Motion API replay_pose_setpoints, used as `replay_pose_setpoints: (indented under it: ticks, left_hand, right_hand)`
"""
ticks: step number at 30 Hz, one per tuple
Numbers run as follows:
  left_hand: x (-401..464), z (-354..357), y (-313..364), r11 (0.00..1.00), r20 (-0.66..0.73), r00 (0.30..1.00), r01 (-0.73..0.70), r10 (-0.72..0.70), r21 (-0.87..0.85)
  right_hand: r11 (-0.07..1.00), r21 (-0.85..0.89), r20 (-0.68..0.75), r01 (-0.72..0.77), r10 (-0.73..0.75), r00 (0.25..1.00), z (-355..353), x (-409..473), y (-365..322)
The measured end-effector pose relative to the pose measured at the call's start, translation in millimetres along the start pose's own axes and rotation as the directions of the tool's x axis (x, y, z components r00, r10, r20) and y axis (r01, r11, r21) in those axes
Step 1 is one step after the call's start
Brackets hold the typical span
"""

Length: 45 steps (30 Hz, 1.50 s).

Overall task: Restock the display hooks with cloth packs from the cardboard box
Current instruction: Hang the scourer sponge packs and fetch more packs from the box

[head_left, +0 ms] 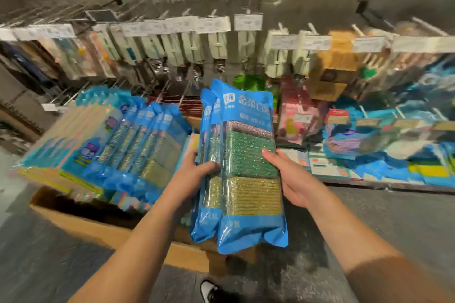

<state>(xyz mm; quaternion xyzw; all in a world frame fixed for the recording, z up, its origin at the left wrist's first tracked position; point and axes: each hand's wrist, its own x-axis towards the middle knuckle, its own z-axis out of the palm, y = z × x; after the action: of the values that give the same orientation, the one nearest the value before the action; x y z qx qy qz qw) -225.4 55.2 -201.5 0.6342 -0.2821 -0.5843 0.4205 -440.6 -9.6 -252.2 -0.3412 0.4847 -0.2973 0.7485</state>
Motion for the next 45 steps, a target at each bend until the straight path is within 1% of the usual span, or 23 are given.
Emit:
replay_pose_setpoints:
  ticks: [2, 6, 8, 10, 12, 15, 18, 20, 22, 23, 25, 26, 28, 30, 31, 33, 34, 36, 37, 38, 41, 43, 45]
  left_hand:
    - [-13.3, 43.6, -15.0, 1.0, 0.058, 0.998, 0.016, -0.015, -0.016]
    - [-39.3, 144.2, -51.4, 0.999, 0.169, 0.985, 0.042, -0.045, 0.02]
    - [-50.5, 198.1, -65.9, 0.997, 0.253, 0.965, 0.07, -0.073, 0.018]
    - [-60.7, 251.8, -76.2, 0.992, 0.353, 0.928, 0.124, -0.122, 0.018]
    - [-67.1, 303.2, -84.6, 0.985, 0.451, 0.876, 0.16, -0.17, 0.061]
    - [-69.1, 376.1, -94.2, 0.971, 0.606, 0.761, 0.147, -0.234, 0.19]
    - [-68.3, 447.7, -100.3, 0.938, 0.701, 0.629, 0.157, -0.337, 0.31]
    - [-65.1, 496.4, -106.3, 0.924, 0.743, 0.55, 0.214, -0.381, 0.315]
    - [-67.9, 548.3, -108.3, 0.919, 0.77, 0.503, 0.223, -0.393, 0.324]
    - [-71.7, 574.8, -107.6, 0.916, 0.769, 0.497, 0.212, -0.402, 0.342]
    - [-70.7, 626.1, -110.8, 0.917, 0.76, 0.516, 0.162, -0.394, 0.365]
    - [-65.3, 651.4, -113.7, 0.915, 0.767, 0.506, 0.138, -0.394, 0.379]
    - [-47.7, 703.8, -116.4, 0.911, 0.794, 0.463, 0.086, -0.395, 0.403]
    - [-24.3, 757.2, -118.9, 0.914, 0.808, 0.446, 0.07, -0.386, 0.399]
    - [-15.2, 790.8, -115.8, 0.906, 0.806, 0.437, 0.053, -0.399, 0.42]
    - [-12.1, 833.7, -105.5, 0.901, 0.838, 0.374, -0.014, -0.398, 0.435]
    - [-5.2, 862.6, -102.8, 0.899, 0.851, 0.342, -0.036, -0.398, 0.435]
    - [0.6, 915.3, -97.9, 0.901, 0.839, 0.355, 0.027, -0.413, 0.433]
    - [-1.4, 939.6, -93.5, 0.892, 0.825, 0.353, 0.069, -0.441, 0.448]
    - [1.7, 962.3, -94.2, 0.887, 0.826, 0.334, 0.075, -0.454, 0.456]
    - [-5.1, 1027.4, -83.6, 0.883, 0.826, 0.333, 0.052, -0.455, 0.466]
    - [-3.7, 1069.6, -83.6, 0.883, 0.822, 0.336, 0.074, -0.46, 0.464]
    - [-2.2, 1111.3, -87.2, 0.875, 0.814, 0.331, 0.089, -0.477, 0.477]
  right_hand:
    - [0.998, 0.062, -0.051, -0.024, 0.027, 0.998, -47.2, -36.6, 6.8]
    - [0.951, 0.288, -0.111, -0.111, 0.148, 0.983, -152.0, -118.3, 23.4]
    - [0.935, 0.337, -0.145, -0.111, 0.168, 0.975, -203.2, -163.0, 30.3]
    - [0.919, 0.389, -0.229, -0.065, 0.165, 0.959, -251.5, -206.0, 36.5]
    - [0.891, 0.453, -0.302, 0.004, 0.149, 0.941, -295.0, -246.1, 41.0]
    - [0.872, 0.486, -0.387, 0.061, 0.152, 0.909, -354.9, -293.3, 49.2]
    - [0.856, 0.507, -0.447, 0.102, 0.16, 0.88, -405.7, -326.4, 54.3]
    - [0.843, 0.52, -0.501, 0.142, 0.166, 0.849, -436.4, -342.1, 54.1]
    - [0.838, 0.513, -0.563, 0.186, 0.165, 0.81, -469.6, -352.8, 51.4]
    - [0.839, 0.505, -0.592, 0.203, 0.165, 0.789, -485.2, -357.1, 47.1]
    - [0.848, 0.457, -0.673, 0.268, 0.133, 0.727, -518.8, -363.0, 35.1]
    - [0.861, 0.413, -0.714, 0.297, 0.104, 0.693, -535.9, -365.7, 28.1]
    - [0.905, 0.307, -0.762, 0.293, 0.05, 0.646, -572.6, -372.4, 14.5]
    - [0.946, 0.196, -0.794, 0.256, 0.0, 0.608, -612.8, -378.5, 0.3]
    - [0.96, 0.162, -0.817, 0.227, 0.001, 0.577, -637.6, -383.3, -11.2]
    - [0.949, 0.187, -0.832, 0.254, 0.016, 0.555, -665.8, -389.3, -29.5]
    - [0.931, 0.222, -0.83, 0.289, 0.025, 0.558, -687.5, -393.3, -39.4]
    - [0.926, 0.229, -0.833, 0.301, 0.026, 0.552, -726.9, -403.7, -57.9]
    - [0.936, 0.2, -0.841, 0.291, 0.011, 0.541, -745.2, -410.1, -68.5]
    - [0.936, 0.174, -0.851, 0.306, -0.014, 0.525, -764.7, -415.9, -76.5]
    - [0.927, 0.125, -0.9, 0.354, -0.044, 0.433, -825.1, -429.4, -101.9]
    - [0.922, 0.085, -0.926, 0.378, -0.067, 0.37, -870.3, -435.9, -116.7]
    - [0.896, 0.049, -0.949, 0.441, -0.096, 0.302, -919.9, -443.8, -131.5]
